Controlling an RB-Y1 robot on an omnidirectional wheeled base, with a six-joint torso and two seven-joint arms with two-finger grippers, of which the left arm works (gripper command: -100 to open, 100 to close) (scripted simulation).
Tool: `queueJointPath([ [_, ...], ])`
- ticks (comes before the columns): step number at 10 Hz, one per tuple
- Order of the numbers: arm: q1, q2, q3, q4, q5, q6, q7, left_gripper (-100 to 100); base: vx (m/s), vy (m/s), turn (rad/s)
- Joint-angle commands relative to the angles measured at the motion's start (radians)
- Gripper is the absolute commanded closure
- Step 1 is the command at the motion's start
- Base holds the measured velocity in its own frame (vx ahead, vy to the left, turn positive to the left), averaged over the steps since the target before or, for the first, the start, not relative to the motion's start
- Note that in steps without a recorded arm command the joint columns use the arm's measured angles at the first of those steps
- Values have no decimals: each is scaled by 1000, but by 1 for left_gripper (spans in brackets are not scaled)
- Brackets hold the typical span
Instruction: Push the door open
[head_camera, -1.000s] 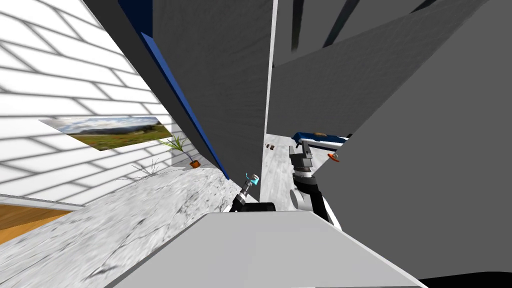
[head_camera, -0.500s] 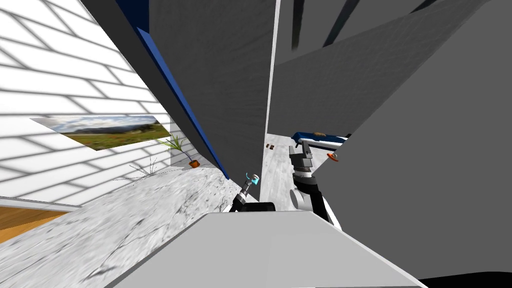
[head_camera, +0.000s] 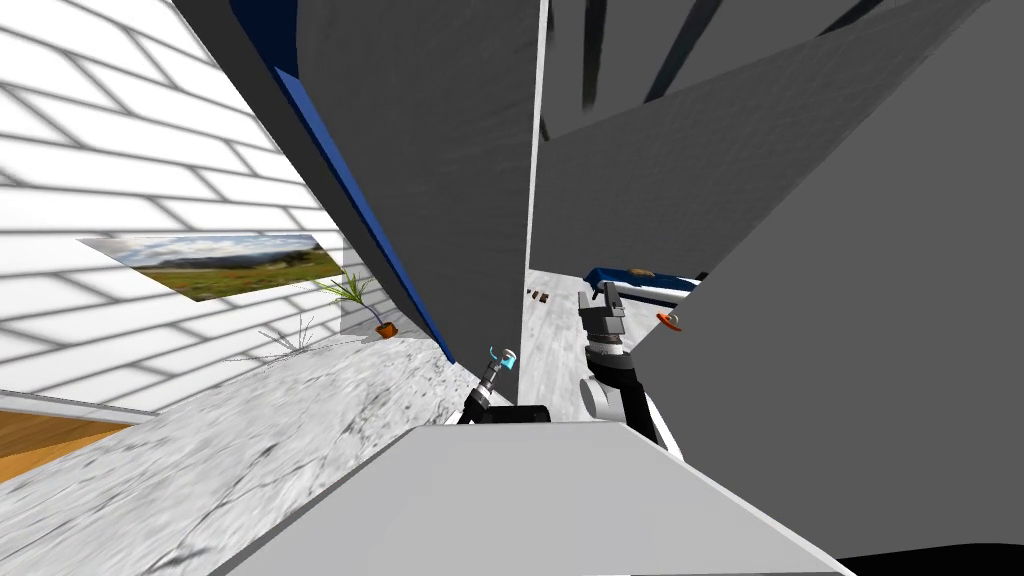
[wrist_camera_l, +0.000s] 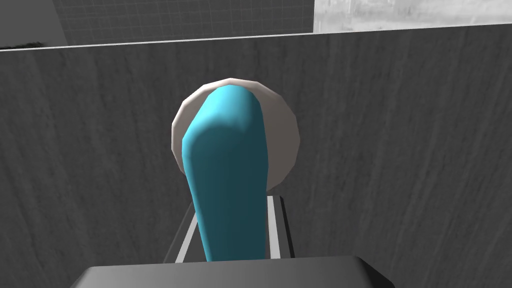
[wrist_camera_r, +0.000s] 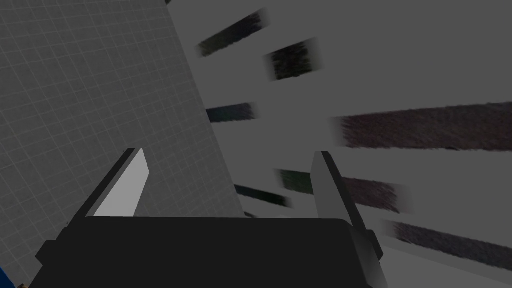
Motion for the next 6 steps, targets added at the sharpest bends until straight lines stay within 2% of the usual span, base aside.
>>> queueJointPath([
  [1, -16, -2, 23, -1, 9, -6, -7, 100, 145, -142, 32],
  [6, -35, -17, 87, 25, 33, -2, -32, 100, 135, -125, 52],
])
